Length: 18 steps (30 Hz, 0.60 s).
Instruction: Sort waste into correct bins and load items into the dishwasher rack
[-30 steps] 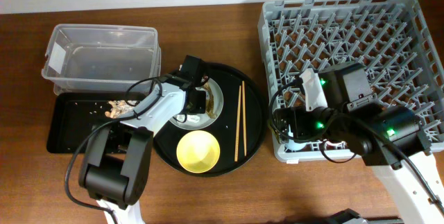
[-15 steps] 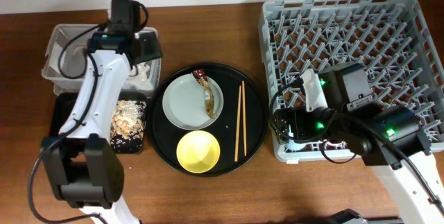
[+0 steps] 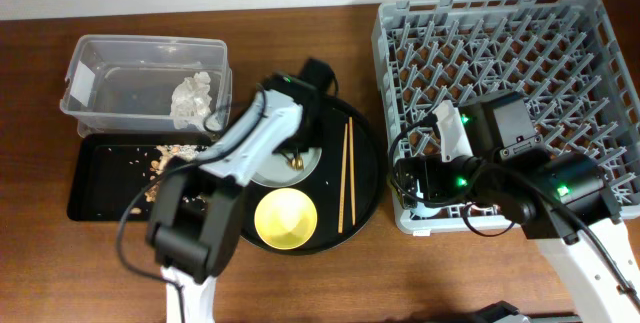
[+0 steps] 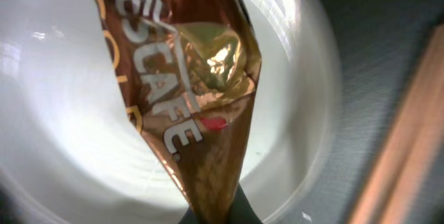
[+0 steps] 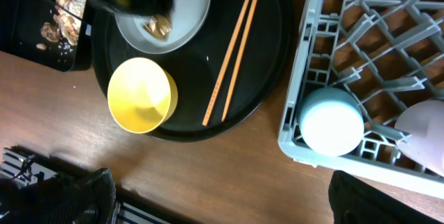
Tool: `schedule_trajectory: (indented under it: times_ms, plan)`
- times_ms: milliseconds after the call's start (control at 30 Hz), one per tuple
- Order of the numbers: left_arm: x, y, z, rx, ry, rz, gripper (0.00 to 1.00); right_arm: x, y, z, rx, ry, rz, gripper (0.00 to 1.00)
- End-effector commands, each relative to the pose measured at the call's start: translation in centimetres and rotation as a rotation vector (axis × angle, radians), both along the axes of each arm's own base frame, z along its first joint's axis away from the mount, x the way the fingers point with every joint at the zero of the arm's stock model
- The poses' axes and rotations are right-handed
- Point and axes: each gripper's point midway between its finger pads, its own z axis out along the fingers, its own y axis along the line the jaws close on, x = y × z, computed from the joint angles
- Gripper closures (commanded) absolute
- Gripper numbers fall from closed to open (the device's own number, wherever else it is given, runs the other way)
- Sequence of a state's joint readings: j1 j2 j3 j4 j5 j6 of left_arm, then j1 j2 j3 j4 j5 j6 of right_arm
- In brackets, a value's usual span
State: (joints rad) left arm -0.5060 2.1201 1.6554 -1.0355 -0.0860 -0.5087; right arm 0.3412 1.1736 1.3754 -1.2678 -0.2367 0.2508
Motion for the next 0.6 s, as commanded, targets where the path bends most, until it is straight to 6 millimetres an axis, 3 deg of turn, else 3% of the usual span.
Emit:
schedule_trajectory:
  times_ms: [0,33,67,133,167,200,233,267,333,433,467,500,567]
  plan:
    - [6.0,7.7,16.2,-0.004,-0.403,0.123,1.0,0.0,0.1,0.2,-0.001,-0.007,0.003,0.01]
    - [6.9,11.8,17.9,0.046,-0.467,0.214,1.0,0.0,0.1,0.2,-0.001,-0.007,0.003,0.01]
    - [7.7,15.0,18.2,0.077,-0.491,0.286,1.0,0.0,0.1,0.2,-0.001,-0.007,0.003,0.01]
    - [9.9,21.5,15.9,0.077,-0.477,0.417,0.99,0.0,0.1,0.2,-0.001,-0.007,0.003,0.01]
    - [11.2,22.1,14.1,0.019,-0.451,0.341,0.92,-0.1,0.1,0.2,-0.001,-0.005,0.003,0.01]
    - [12.1,21.8,12.0,-0.057,-0.407,0.245,0.47,-0.3,0.0,0.0,-0.007,0.008,0.003,0.01]
    - [12.0,22.0,11.4,-0.056,-0.393,0.219,0.01,-0.7,-0.2,-0.2,-0.014,0.027,0.003,0.02]
    - [11.7,22.0,12.7,-0.052,-0.401,0.203,0.01,-0.8,-0.2,-0.2,-0.014,0.028,0.003,0.01]
    - [8.6,20.3,16.5,-0.104,-0.354,0.169,0.01,-0.8,-0.2,-0.2,-0.014,0.027,0.003,0.01]
    - [1.0,17.0,23.3,-0.121,-0.353,0.093,0.19,-0.7,-0.2,-0.2,-0.013,0.025,0.003,0.01]
    - [-1.6,16.5,25.6,-0.124,-0.38,0.074,0.18,-0.7,-0.2,-0.2,-0.013,0.025,0.003,0.01]
    - [-5.6,17.4,28.8,-0.081,-0.441,0.125,0.08,-0.7,-0.2,-0.2,-0.013,0.025,0.003,0.01]
    - [-12.4,19.1,32.9,-0.046,-0.556,0.197,0.01,-0.7,-0.2,-0.2,-0.013,0.025,0.003,0.01]
